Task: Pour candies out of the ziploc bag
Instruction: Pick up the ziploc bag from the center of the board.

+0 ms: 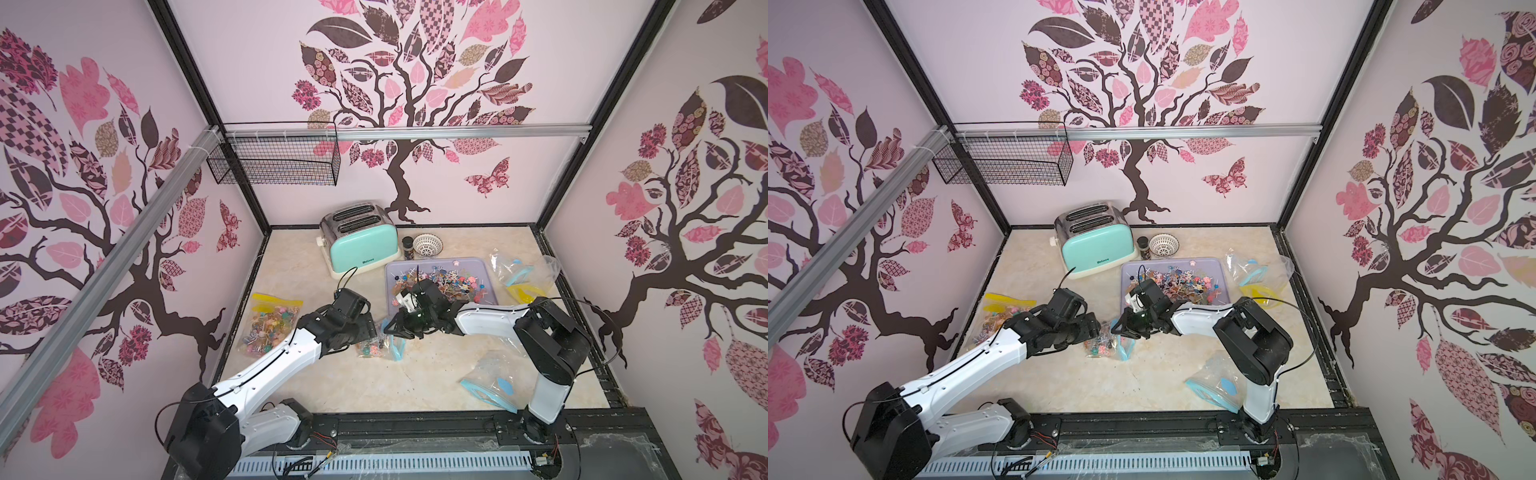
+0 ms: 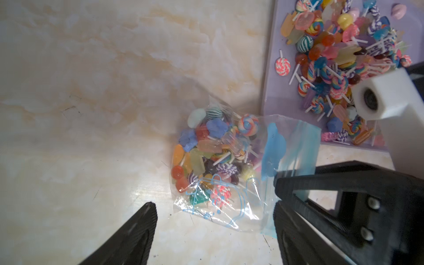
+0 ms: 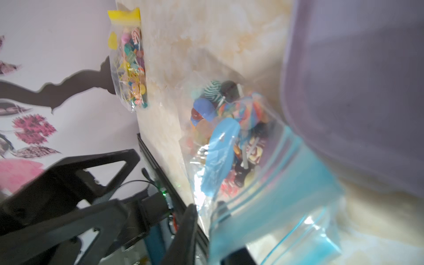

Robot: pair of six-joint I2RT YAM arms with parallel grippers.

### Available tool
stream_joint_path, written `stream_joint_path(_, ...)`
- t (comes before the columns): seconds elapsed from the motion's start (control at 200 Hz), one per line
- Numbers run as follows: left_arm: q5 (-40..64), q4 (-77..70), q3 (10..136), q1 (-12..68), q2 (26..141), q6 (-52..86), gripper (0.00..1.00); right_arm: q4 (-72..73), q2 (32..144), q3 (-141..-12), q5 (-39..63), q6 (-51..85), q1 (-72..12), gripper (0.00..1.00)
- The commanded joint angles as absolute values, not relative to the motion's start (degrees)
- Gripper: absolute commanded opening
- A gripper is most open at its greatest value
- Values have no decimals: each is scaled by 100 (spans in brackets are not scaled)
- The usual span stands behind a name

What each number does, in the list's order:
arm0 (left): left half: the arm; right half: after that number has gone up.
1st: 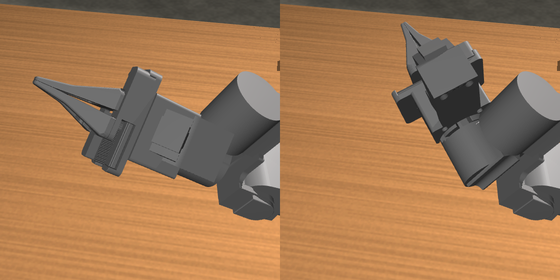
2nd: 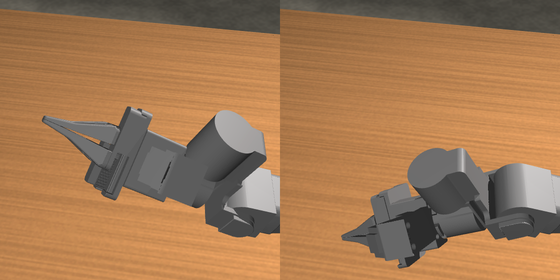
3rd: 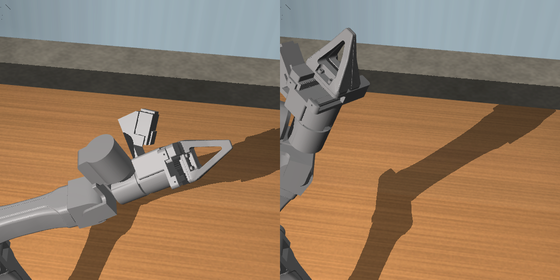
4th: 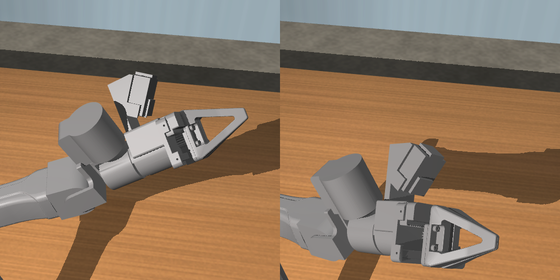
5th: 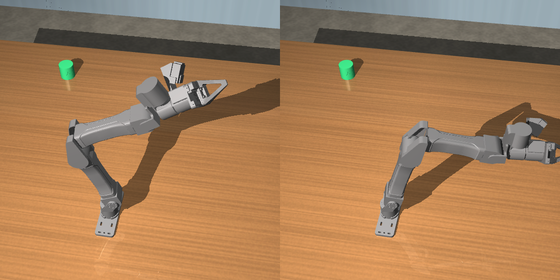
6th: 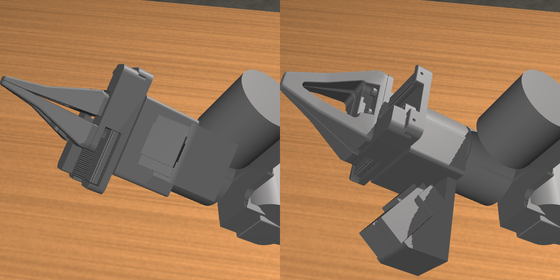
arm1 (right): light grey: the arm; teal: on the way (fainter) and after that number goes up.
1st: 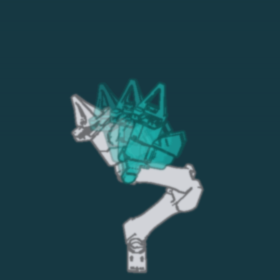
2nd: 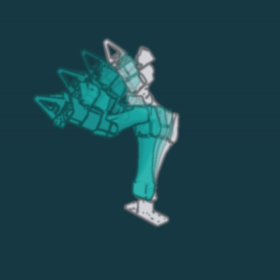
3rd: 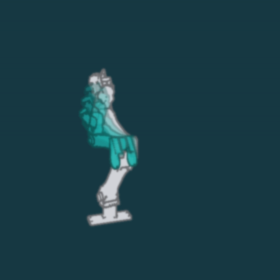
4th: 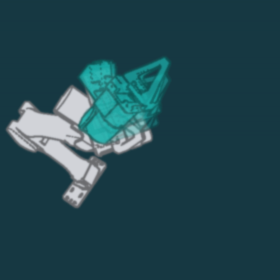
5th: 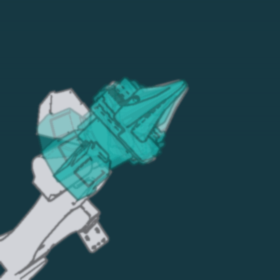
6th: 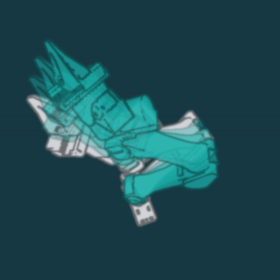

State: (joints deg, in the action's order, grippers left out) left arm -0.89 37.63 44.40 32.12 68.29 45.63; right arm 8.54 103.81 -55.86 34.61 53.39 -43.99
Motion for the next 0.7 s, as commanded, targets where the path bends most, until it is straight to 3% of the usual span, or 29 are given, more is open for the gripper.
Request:
stream_joint_path(0.0, 889, 3286, 4168, 2787, 7038, 4181, 85, 881, 10275, -5511, 3461, 5358, -4429, 0)
stream_joint_path(0.145, 1739, 2576, 3850, 2397, 7264, 4114, 87, 808, 10239, -5502, 3409, 5309, -4429, 0)
stream_joint_path(0.485, 2607, 1700, 3579, 2310, 7908, 4092, 87, 809, 10248, -5515, 3409, 5300, -4433, 0)
stream_joint_path(0.575, 2691, 1582, 3538, 2308, 7863, 4104, 84, 811, 10239, -5506, 3410, 5290, -4428, 0)
stream_joint_path(0.695, 2755, 1553, 3532, 2311, 7713, 4098, 70, 810, 10239, -5511, 3405, 5284, -4428, 0)
